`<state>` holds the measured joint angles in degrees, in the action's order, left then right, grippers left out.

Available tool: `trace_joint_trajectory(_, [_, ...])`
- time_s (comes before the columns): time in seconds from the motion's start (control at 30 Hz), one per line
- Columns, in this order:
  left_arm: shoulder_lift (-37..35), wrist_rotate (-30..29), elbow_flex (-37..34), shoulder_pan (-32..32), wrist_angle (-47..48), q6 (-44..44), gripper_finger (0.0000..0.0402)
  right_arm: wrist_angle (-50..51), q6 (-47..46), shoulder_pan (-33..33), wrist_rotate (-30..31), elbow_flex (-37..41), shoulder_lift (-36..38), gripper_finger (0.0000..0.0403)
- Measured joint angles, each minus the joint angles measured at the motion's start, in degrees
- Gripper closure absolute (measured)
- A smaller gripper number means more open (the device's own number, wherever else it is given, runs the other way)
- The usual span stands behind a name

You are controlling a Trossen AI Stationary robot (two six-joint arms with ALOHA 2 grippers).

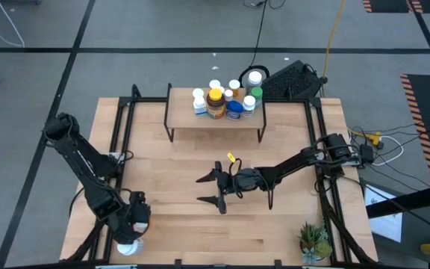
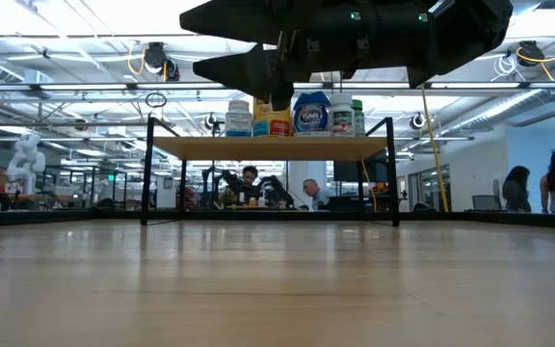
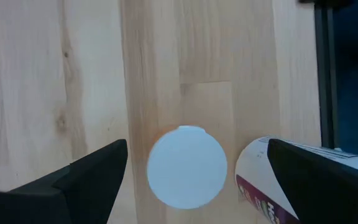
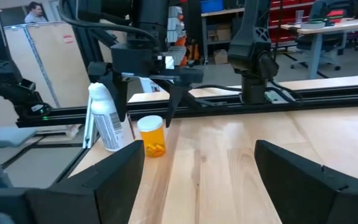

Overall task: Pick and place medicine bottles onto shelf by color
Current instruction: Put the orange pill bottle on the shelf

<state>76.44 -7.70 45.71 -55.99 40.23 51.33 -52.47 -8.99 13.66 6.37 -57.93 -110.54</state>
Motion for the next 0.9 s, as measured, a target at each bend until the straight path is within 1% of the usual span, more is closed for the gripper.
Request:
trace_joint_trajectory(0.37, [0.2, -1.01, -0.14, 0.14, 0.06, -0.23, 0.0009, 0.02, 0.6, -0.11, 0.07, 0.02, 0.0, 0.0101])
trace_joint_trajectory(0.47, [-0.54, -2.19, -0.13, 1.32, 1.59, -0.56, 0.0009, 0.02, 0.66, -0.21, 1.08, 0.02, 0.0, 0.0101])
trace_joint_trajectory(0.6, [-3.07, -2.27, 2.93, 3.48, -0.08, -1.05, 0.0009, -0.02, 0.66, -0.21, 1.53, 0.02, 0.0, 0.0101])
trace_joint_trajectory(0.67, [-3.72, -2.39, 3.89, 4.23, 1.04, -2.74, 0.0009, -0.45, 0.66, -0.21, 1.49, 0.02, 0.0, 0.0101])
trace_joint_trajectory(0.73, [-4.37, -4.6, 5.45, 4.6, 1.2, -3.85, 0.0009, -0.52, 0.66, -0.21, 1.43, 0.02, 0.02, 0.0101])
trace_joint_trajectory(0.8, [-4.85, -8.18, 6.4, 4.65, 2.36, -4.49, 0.0009, -0.52, 0.66, -0.08, 1.39, 0.02, 0.02, 0.0101])
trace_joint_trajectory(0.9, [-4.58, -12.46, 5.05, 4.55, 3.67, -4.76, 0.0009, -0.46, 0.68, -0.08, 1.25, 0.02, 0.02, 0.0101])
